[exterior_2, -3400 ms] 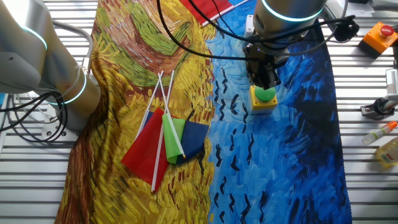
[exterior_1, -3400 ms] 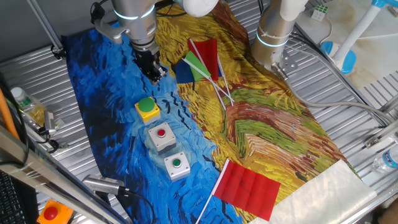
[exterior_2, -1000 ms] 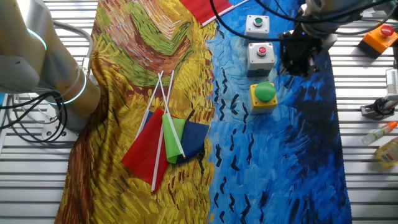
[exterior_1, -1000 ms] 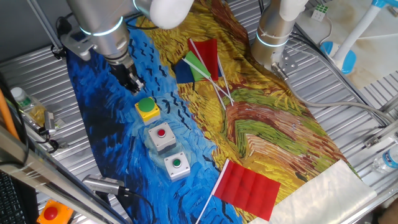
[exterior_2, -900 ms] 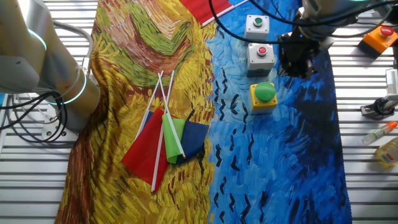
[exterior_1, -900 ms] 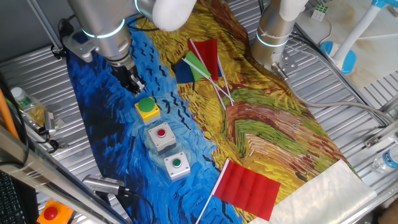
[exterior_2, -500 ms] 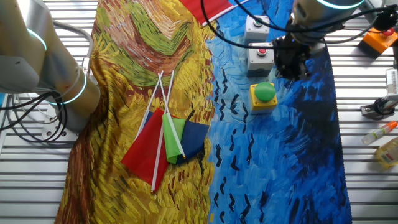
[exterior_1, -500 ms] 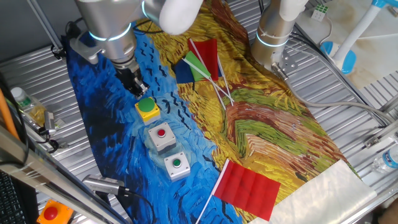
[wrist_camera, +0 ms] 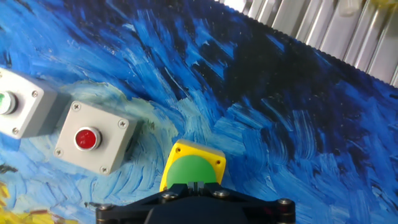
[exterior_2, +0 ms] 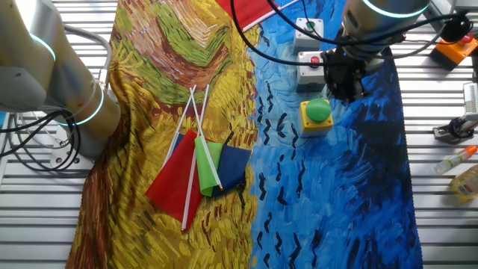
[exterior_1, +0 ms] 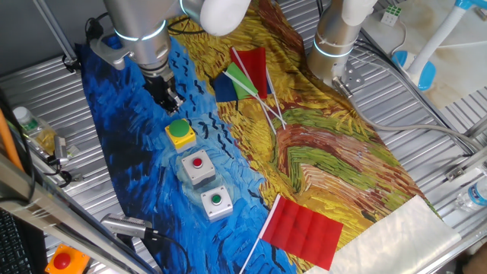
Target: Press three buttons from left to right in sequence
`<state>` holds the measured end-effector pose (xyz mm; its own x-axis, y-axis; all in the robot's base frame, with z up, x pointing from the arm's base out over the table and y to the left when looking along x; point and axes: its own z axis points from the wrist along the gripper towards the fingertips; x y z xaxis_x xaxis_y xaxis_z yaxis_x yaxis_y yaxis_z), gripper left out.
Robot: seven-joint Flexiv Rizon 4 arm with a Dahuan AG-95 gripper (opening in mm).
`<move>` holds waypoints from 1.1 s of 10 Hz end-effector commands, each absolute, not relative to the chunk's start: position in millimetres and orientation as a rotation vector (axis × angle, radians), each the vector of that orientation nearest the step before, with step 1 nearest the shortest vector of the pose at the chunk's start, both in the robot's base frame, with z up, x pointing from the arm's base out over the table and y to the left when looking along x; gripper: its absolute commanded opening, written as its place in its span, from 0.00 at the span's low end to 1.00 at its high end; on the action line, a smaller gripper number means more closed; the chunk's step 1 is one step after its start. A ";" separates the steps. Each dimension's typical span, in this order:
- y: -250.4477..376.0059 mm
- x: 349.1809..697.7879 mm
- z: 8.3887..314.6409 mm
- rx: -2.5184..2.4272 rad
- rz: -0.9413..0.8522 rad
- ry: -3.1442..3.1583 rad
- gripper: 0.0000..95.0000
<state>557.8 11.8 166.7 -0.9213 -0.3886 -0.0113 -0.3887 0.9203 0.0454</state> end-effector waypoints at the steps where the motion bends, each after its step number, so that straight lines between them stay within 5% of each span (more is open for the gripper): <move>1: 11.6 557.3 166.6 -0.622 0.066 3.072 0.00; 11: 11.6 557.3 166.6 -0.594 0.058 3.065 0.00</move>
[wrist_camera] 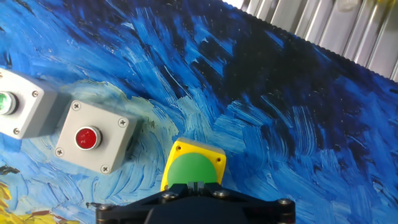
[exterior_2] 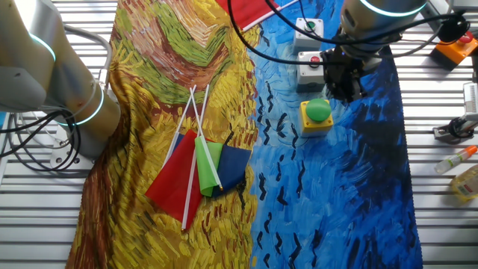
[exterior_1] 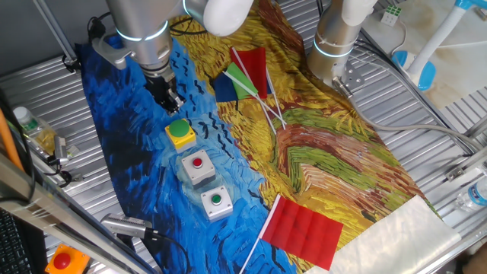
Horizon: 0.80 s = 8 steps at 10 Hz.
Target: Press three buttons from left to right in sequence
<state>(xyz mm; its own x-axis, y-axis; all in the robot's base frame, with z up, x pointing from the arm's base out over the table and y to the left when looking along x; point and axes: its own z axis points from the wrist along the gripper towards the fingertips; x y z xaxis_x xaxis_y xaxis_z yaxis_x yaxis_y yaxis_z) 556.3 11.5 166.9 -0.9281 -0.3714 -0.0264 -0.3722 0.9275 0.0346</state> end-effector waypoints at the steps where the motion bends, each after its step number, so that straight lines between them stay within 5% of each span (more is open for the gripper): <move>1: 11.6 557.3 166.6 -0.593 0.056 3.061 0.00; 8: 11.6 557.3 166.6 -0.595 0.070 3.088 0.00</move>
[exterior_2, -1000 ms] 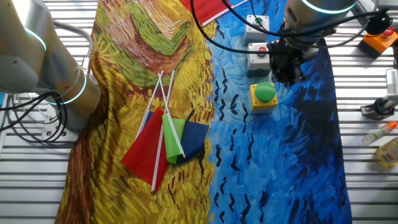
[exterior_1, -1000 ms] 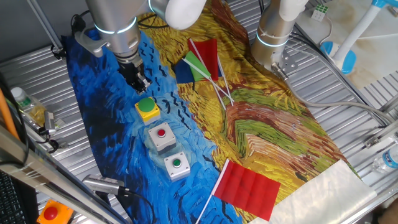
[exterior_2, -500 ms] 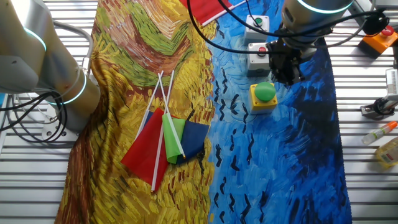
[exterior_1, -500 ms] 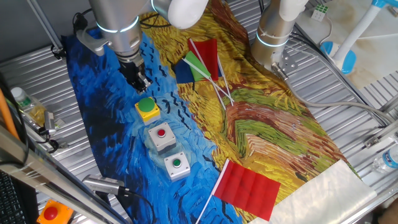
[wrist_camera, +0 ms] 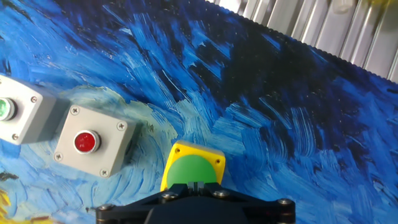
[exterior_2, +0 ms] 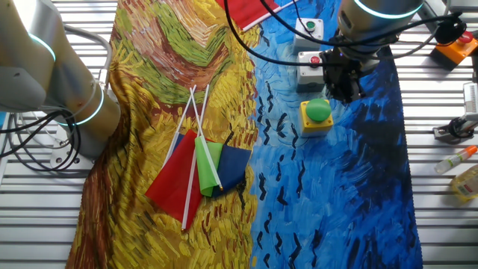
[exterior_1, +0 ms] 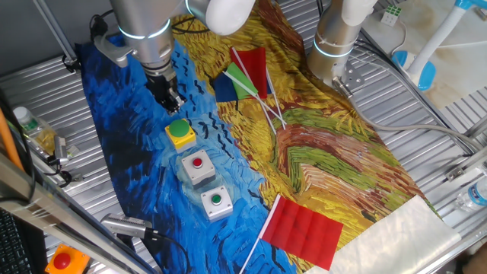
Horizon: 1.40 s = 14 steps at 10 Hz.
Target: Press three buttons from left to right in sequence
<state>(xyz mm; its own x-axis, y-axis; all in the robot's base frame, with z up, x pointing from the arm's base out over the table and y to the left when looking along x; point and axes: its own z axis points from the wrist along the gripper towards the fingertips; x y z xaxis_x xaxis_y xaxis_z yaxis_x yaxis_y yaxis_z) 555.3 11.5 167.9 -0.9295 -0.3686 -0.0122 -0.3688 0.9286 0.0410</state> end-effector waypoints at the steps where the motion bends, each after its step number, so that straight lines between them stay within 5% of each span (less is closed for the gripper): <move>1: 11.6 557.3 166.6 -0.601 0.075 3.100 0.00; 14: 11.6 557.3 166.6 -0.564 0.018 3.071 0.00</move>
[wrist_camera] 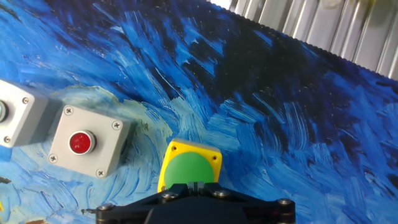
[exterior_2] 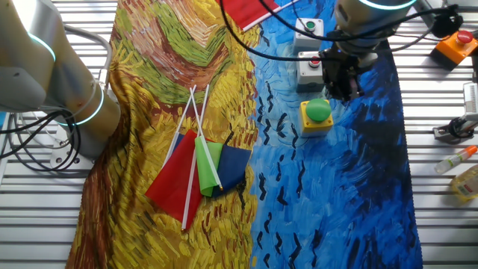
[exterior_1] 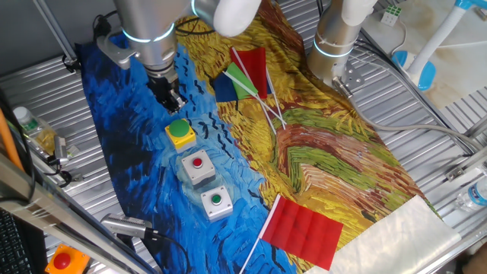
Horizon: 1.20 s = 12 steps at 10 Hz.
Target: Press three buttons from left to right in sequence
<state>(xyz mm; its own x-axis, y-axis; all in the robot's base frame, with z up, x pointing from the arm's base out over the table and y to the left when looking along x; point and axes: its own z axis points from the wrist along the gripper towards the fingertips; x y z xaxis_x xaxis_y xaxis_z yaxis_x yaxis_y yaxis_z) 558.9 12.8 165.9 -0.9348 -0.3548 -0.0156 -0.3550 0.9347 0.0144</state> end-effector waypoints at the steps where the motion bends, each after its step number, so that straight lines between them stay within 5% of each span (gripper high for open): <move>1: 11.6 557.3 166.6 -0.560 0.018 3.075 0.00; 12: 11.6 557.3 166.6 -0.567 0.025 3.108 0.00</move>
<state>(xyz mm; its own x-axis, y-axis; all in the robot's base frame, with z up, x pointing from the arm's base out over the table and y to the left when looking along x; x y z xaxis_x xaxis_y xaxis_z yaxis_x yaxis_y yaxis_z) 558.3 11.8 165.9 -0.9354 -0.3532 0.0148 -0.3529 0.9355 0.0183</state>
